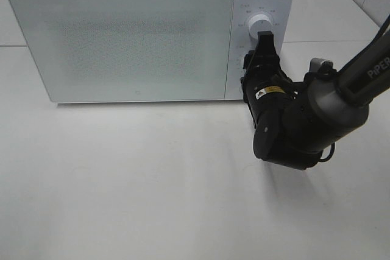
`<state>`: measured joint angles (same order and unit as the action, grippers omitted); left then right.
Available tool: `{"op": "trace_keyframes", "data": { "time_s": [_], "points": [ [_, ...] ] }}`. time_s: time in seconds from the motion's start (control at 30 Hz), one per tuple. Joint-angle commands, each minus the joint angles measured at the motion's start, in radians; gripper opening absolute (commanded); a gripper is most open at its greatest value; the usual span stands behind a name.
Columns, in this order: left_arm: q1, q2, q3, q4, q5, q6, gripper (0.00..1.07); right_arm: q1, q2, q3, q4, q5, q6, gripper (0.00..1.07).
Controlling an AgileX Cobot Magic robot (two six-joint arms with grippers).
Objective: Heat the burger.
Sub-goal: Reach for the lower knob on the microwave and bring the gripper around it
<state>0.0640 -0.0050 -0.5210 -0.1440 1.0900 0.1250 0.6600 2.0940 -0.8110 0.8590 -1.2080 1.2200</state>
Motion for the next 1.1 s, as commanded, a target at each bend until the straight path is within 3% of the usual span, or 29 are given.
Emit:
{"op": "trace_keyframes", "data": {
  "time_s": [0.03,0.83,1.1],
  "points": [
    [-0.002,-0.005,0.003,-0.006,-0.014,-0.002,1.0,0.004,-0.013,-0.032,-0.188,-0.105,0.03,0.0],
    [-0.002,-0.005,0.003,-0.006,-0.014,-0.002,1.0,0.004,-0.013,-0.032,-0.165,-0.158,0.032,0.01],
    [-0.002,-0.005,0.003,-0.006,-0.014,-0.002,1.0,0.004,-0.013,-0.032,-0.124,-0.158,0.064,0.13]
  ]
}}
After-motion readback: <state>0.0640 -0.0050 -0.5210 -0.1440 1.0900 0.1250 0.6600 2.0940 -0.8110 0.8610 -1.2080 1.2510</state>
